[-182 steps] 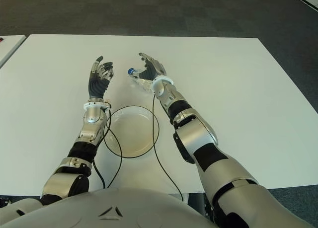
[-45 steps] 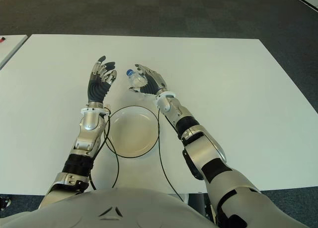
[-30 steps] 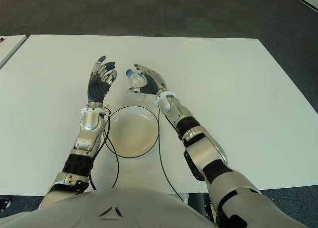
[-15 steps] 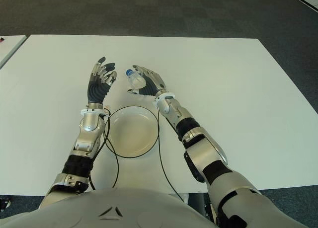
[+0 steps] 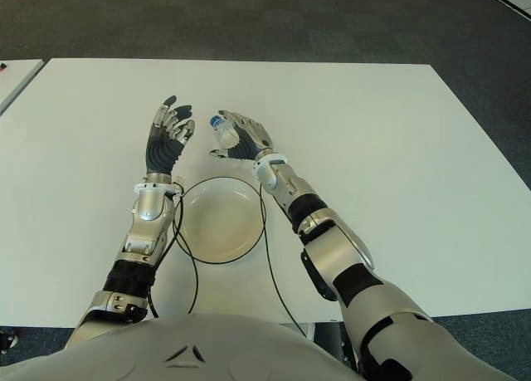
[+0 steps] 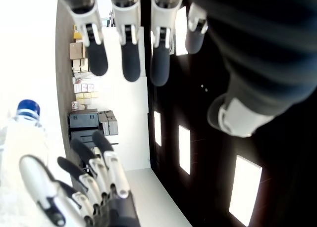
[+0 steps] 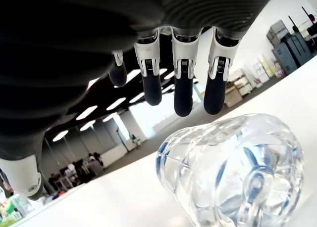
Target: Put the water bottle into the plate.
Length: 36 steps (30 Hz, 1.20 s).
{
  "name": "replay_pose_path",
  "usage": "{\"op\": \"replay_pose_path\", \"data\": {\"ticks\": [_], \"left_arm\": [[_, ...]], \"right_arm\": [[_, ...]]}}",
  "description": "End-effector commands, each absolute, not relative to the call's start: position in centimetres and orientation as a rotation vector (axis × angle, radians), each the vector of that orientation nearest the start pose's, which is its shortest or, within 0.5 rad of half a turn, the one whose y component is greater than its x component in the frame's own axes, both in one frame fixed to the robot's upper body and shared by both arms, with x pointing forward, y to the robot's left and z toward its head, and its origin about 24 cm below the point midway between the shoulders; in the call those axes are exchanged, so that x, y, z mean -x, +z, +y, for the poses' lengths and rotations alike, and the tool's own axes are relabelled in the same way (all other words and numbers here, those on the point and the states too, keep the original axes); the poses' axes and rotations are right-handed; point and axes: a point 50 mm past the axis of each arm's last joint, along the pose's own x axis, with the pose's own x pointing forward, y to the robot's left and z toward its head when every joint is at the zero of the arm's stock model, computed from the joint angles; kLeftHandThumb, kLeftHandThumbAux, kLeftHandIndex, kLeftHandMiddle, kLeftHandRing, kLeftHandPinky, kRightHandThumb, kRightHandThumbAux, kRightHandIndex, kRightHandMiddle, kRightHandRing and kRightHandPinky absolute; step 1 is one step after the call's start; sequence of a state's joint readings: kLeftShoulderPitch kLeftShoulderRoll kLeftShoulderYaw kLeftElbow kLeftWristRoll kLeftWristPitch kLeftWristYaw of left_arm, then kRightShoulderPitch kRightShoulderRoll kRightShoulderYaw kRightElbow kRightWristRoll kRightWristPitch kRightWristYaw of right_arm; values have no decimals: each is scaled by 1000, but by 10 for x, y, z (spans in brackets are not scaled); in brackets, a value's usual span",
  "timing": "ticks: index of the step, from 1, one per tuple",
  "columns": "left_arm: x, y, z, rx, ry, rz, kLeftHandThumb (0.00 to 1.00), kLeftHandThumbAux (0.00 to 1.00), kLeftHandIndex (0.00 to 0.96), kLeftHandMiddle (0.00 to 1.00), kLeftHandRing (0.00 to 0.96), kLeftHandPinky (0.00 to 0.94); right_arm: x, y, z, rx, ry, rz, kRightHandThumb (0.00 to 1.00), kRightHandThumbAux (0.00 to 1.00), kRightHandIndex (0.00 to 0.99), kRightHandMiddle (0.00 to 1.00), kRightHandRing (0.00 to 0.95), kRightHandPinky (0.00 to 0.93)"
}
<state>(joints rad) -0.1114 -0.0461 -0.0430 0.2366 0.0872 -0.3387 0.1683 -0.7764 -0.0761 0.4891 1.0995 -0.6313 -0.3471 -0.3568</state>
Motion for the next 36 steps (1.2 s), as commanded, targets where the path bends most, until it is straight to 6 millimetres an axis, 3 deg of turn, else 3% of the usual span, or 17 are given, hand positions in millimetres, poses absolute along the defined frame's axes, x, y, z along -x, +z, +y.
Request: {"op": "replay_pose_path", "data": {"ticks": [1, 16, 36], "left_arm": [[-267, 40, 129, -31, 69, -187, 446, 641, 118, 241, 224, 217], [-266, 37, 131, -39, 91, -169, 465, 676, 112, 262, 231, 213], [-263, 34, 133, -47, 98, -157, 473, 705, 123, 288, 256, 232]], "right_arm": [[-359, 50, -50, 1013, 387, -228, 391, 597, 11, 147, 192, 252], [-363, 49, -47, 1025, 378, -155, 420, 665, 0, 112, 157, 232], [-361, 47, -43, 1039, 394, -174, 469, 661, 0, 124, 173, 252]]}}
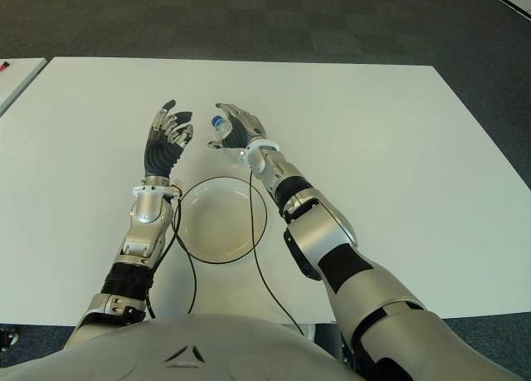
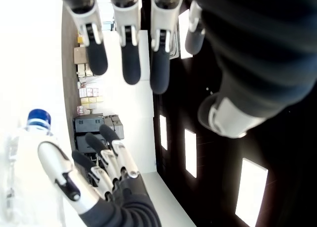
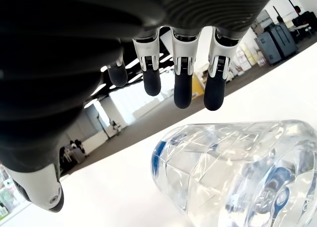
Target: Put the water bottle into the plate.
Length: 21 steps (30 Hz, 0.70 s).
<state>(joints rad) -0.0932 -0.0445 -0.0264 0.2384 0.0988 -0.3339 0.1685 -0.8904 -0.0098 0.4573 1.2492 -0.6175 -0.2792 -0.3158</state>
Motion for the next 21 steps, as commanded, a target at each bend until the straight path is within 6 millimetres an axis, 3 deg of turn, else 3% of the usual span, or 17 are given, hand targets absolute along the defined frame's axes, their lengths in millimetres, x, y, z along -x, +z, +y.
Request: {"op": "replay_pose_path", "data": {"ticks": [1, 15, 21], "left_arm": [[-263, 34, 133, -47, 98, -156, 476, 705, 124, 289, 258, 235], [-259, 34, 135, -51, 103, -162, 481, 715, 126, 286, 263, 253], [-257, 34, 135, -45, 104, -161, 486, 725, 126, 288, 265, 257]], "right_arm": [[-361, 47, -43, 1041, 395, -173, 467, 662, 0, 123, 173, 251], [-361, 45, -41, 1069, 414, -156, 460, 664, 0, 112, 164, 236], [-360, 43, -38, 1095, 413, -132, 443, 655, 0, 114, 177, 280]]}}
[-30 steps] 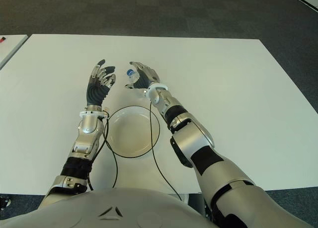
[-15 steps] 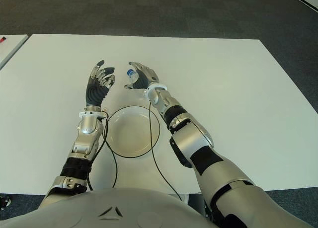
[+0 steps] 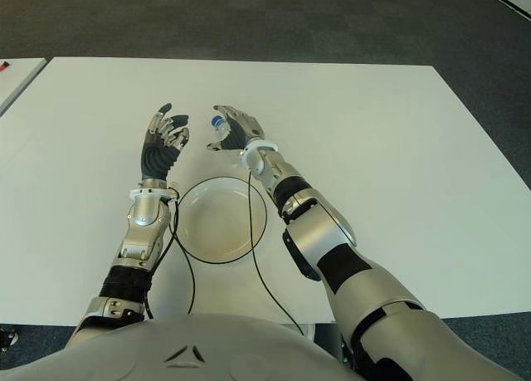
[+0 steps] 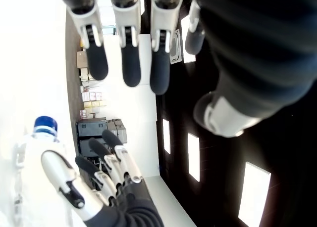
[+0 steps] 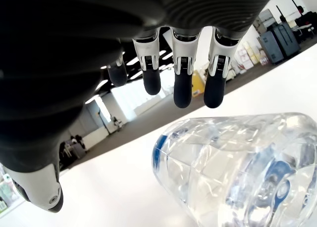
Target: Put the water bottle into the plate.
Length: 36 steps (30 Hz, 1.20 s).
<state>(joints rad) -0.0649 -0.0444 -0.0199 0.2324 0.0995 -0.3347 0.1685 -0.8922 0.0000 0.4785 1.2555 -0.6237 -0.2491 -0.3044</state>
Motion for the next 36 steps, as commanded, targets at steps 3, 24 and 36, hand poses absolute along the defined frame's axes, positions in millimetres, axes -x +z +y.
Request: {"op": "replay_pose_path", "data": {"ticks": [3, 24, 36], "left_arm": [[-257, 34, 136, -45, 104, -164, 479, 725, 127, 289, 268, 262], [-250, 34, 140, -64, 106, -187, 427, 698, 134, 284, 247, 208], [-246, 33, 147, -64, 103, -203, 422, 683, 146, 271, 233, 206]], "right_arm": [[-359, 41, -36, 1113, 414, -125, 431, 641, 0, 118, 195, 305], [-342, 36, -11, 1104, 418, -183, 409, 579, 0, 130, 267, 472], [-318, 43, -15, 976, 430, -258, 458, 571, 5, 174, 286, 364]]}}
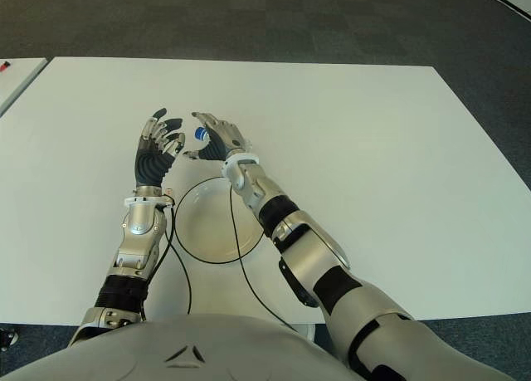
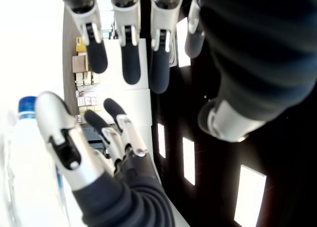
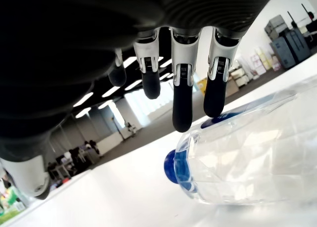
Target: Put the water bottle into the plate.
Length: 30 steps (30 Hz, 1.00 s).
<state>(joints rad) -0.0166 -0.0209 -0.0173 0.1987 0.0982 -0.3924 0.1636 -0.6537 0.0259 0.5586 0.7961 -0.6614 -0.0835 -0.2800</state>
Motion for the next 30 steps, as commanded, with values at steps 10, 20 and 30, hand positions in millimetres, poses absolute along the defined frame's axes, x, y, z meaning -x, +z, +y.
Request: {"op": "replay_pose_path", "data": {"ticks": [10, 20, 30], "left_arm": [[-244, 32, 150, -55, 103, -212, 411, 665, 160, 262, 230, 225], [-243, 31, 153, -73, 116, -213, 385, 666, 174, 256, 223, 206], [-244, 31, 154, -64, 117, -216, 387, 658, 190, 253, 222, 218]], "right_arm": [[-301, 52, -23, 889, 403, -365, 483, 593, 10, 224, 312, 415], [-292, 56, -25, 817, 403, -406, 460, 564, 29, 245, 367, 481], [-285, 61, -27, 759, 442, -409, 459, 572, 36, 254, 374, 460]]}}
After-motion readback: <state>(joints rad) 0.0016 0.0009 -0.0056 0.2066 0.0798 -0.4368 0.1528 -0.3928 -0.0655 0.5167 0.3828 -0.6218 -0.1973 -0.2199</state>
